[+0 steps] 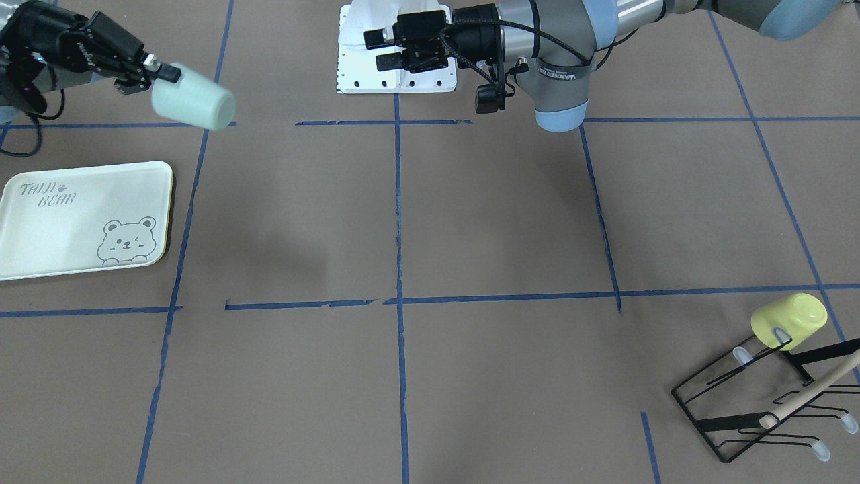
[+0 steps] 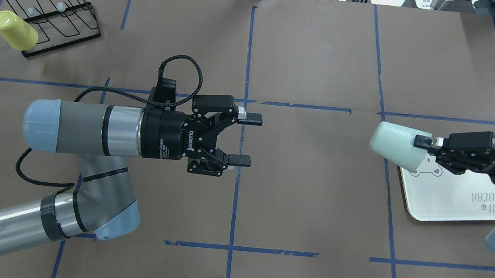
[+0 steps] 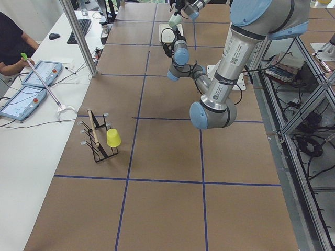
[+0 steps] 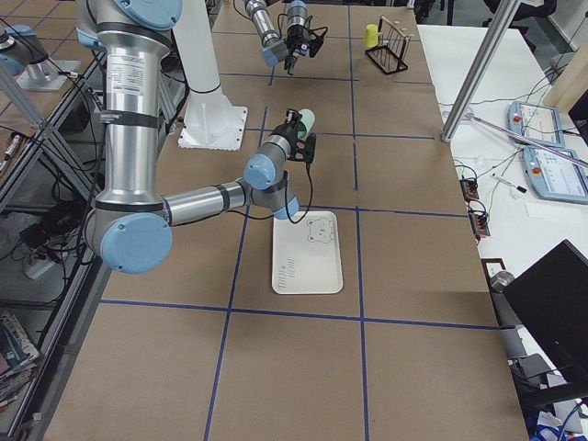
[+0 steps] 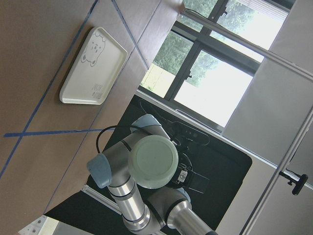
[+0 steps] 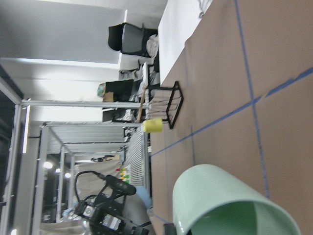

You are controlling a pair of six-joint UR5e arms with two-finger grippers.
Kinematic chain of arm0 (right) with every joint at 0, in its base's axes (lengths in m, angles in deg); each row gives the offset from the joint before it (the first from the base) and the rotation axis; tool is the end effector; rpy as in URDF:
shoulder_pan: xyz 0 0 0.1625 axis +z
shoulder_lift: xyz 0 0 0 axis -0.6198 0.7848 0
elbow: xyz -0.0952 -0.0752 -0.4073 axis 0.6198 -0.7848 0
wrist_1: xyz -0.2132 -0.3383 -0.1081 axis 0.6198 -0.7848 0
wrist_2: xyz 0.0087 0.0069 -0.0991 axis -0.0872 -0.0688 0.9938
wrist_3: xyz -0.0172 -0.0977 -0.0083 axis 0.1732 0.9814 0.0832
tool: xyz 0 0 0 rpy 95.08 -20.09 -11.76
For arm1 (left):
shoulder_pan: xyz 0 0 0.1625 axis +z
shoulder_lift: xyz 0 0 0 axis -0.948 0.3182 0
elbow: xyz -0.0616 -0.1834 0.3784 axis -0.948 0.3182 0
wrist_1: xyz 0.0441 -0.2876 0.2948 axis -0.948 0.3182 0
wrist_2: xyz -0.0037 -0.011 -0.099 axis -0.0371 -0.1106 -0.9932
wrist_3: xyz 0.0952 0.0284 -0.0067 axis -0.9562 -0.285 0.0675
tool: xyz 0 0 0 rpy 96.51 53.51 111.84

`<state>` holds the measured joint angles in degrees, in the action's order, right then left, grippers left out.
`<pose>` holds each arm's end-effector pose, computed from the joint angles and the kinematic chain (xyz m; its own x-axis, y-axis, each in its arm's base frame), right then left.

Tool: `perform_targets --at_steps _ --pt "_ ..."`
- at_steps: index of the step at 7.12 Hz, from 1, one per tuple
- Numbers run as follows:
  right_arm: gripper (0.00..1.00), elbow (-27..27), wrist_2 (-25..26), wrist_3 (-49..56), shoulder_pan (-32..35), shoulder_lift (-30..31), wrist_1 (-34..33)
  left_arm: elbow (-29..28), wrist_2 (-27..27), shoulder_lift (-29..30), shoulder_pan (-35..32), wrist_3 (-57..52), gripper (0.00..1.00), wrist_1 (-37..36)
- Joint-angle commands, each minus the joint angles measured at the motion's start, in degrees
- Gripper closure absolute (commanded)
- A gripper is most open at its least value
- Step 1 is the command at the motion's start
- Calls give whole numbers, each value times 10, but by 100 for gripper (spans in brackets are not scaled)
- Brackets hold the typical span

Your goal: Left arm grabs green cup and hands to right arm on tray

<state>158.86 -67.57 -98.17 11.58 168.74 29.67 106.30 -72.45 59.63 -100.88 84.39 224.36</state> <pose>-0.1807 -0.3535 0.4149 -0.4363 0.0516 0.8983 -0.2791 0.9414 -0.1896 0.4432 -0.3682 0.1610 -0.5586 -0.4249 -0.7123 -0.1668 0.8988 -0.4054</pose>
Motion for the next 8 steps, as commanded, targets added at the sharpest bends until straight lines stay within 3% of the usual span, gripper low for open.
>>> perform_targets --at_steps 1,3,6,8 --pt "99 1 -128 100 138 9 -158 3 -2 -11 -48 -36 0 -96" --pt "99 2 -139 263 173 56 -275 60 -98 -48 -118 -169 0 -251" --pt "100 5 -138 406 154 84 -451 111 -96 -98 -185 -355 0 -460" --pt "100 11 -139 503 129 89 -560 164 -68 -115 -203 -459 0 -628"
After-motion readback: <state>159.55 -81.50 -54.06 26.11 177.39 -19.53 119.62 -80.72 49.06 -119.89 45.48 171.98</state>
